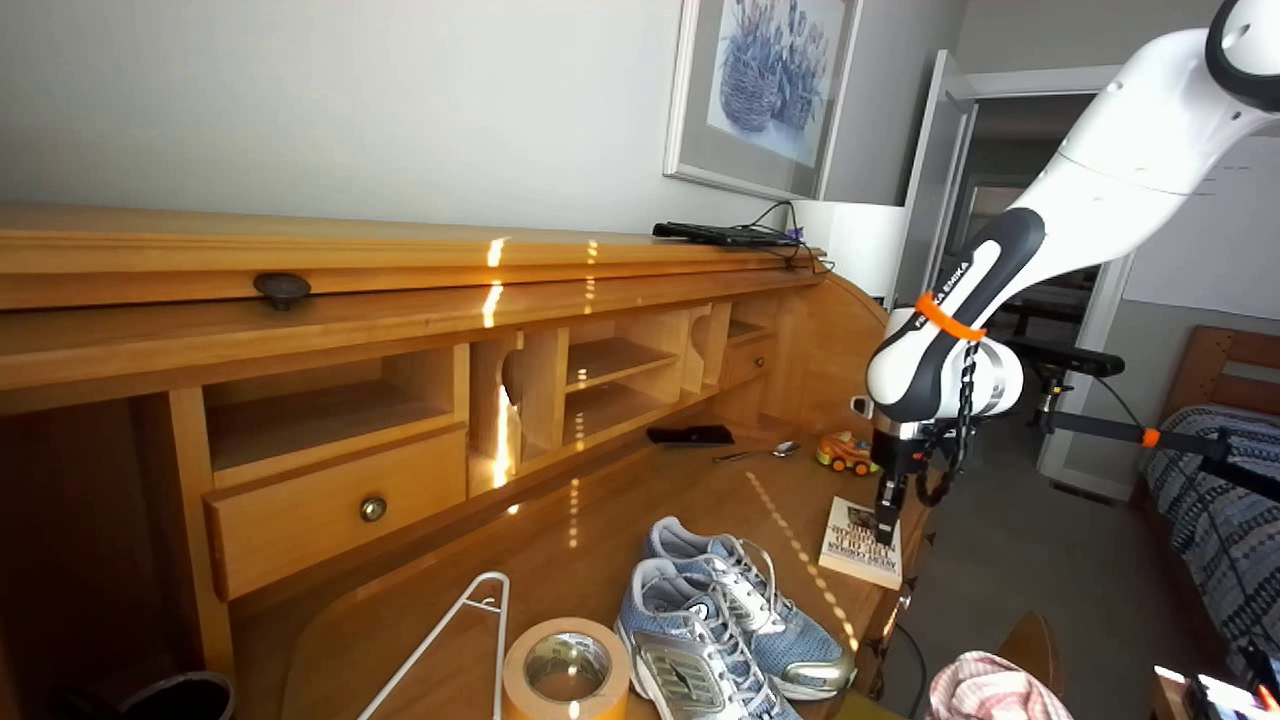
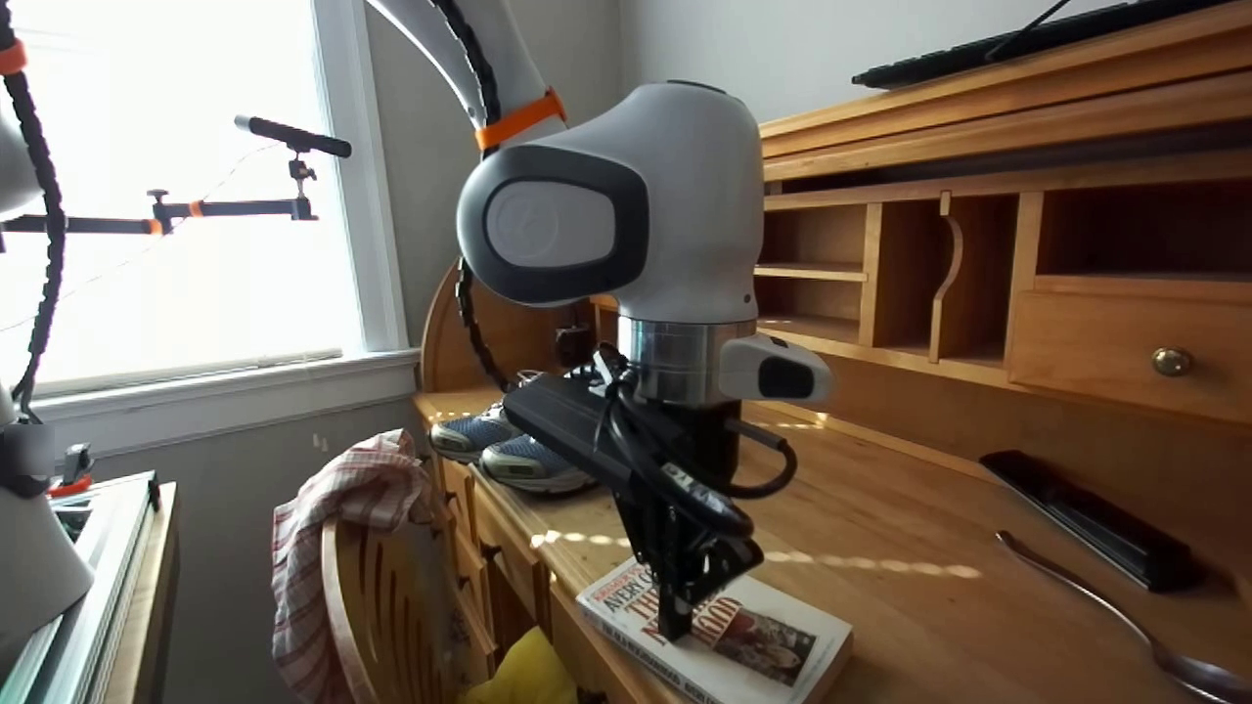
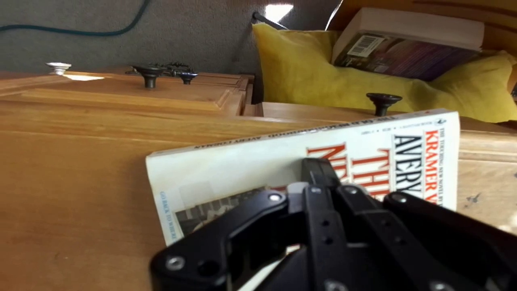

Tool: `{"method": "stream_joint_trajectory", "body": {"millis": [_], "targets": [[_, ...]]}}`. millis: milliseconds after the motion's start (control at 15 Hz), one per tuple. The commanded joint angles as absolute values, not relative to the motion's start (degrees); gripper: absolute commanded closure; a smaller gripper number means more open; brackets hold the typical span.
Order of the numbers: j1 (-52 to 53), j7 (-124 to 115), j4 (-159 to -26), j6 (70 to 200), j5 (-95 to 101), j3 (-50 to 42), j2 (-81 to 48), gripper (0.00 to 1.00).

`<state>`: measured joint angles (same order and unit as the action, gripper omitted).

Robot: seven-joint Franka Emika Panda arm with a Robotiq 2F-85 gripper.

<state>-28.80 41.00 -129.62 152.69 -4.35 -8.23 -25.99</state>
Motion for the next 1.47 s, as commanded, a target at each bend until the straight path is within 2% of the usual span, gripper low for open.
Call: {"method": "stream_joint_trajectory", "body": {"millis": [0,933,1400], "targets": [[-27.8,38.8,-131.0,151.2,-2.4,-9.6,-24.8,1.0],[-28.7,38.8,-131.7,151.6,-5.0,-7.8,-22.4,1.0],[-25.1,38.0,-136.2,151.4,-2.3,-8.1,-18.4,1.0]]}}
